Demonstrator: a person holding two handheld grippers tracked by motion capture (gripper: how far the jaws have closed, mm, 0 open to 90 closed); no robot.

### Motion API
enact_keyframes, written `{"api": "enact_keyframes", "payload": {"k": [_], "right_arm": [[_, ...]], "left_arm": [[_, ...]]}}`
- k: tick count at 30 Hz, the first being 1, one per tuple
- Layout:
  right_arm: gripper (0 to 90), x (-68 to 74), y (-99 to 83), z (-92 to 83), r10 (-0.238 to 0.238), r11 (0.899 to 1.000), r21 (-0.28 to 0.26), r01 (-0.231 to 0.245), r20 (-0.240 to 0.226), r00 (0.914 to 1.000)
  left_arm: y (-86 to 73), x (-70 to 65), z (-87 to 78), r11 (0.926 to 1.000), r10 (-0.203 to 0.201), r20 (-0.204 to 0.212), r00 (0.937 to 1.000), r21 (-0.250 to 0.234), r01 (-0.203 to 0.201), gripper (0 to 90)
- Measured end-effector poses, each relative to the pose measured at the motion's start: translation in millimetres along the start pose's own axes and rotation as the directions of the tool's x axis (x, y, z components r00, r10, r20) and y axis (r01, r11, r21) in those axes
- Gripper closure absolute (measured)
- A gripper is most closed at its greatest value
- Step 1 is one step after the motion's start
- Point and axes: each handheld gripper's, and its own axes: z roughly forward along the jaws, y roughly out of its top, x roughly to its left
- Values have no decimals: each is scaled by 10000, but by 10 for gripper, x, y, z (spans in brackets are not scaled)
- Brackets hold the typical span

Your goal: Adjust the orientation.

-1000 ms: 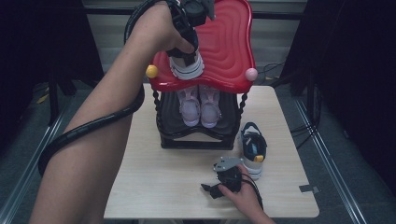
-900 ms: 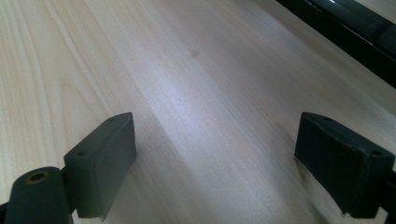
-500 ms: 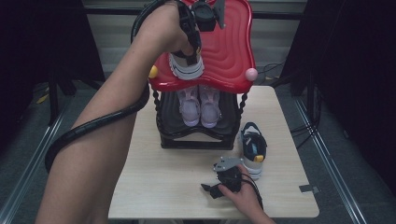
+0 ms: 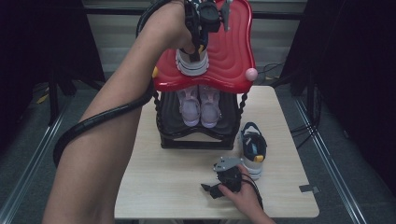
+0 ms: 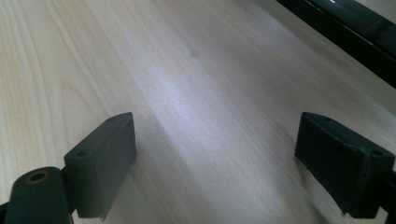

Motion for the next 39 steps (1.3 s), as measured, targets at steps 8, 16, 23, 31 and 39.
{"api": "enact_keyframes", "payload": {"k": [8, 16, 23, 31, 39], "right_arm": [[120, 0, 1, 1, -5, 10000, 2, 5, -5, 10000], [119, -2, 1, 3, -22, 10000, -30, 22, -19, 10000], [119, -6, 3, 5, -75, 10000, -26, 75, -48, 10000], [119, -4, 5, 8, -53, 10000, -37, 53, -41, 10000], [119, -5, 5, 8, -61, 10000, -38, 61, -40, 10000]], "left_arm": [[-64, 29, -15, 9992, -398, -113, 9991, -103, 397, 696], [-127, 31, -15, 9945, -1037, -403, 9938, -189, 1030, 552], [-166, 44, -29, 9773, -2059, -321, 9780, -573, 2039, 437], [-170, 29, -30, 9686, -2402, -212, 9705, -709, 2382, 400], [-168, 25, -41, 9618, -2664, -87, 9638, -682, 2652, 387]]}}
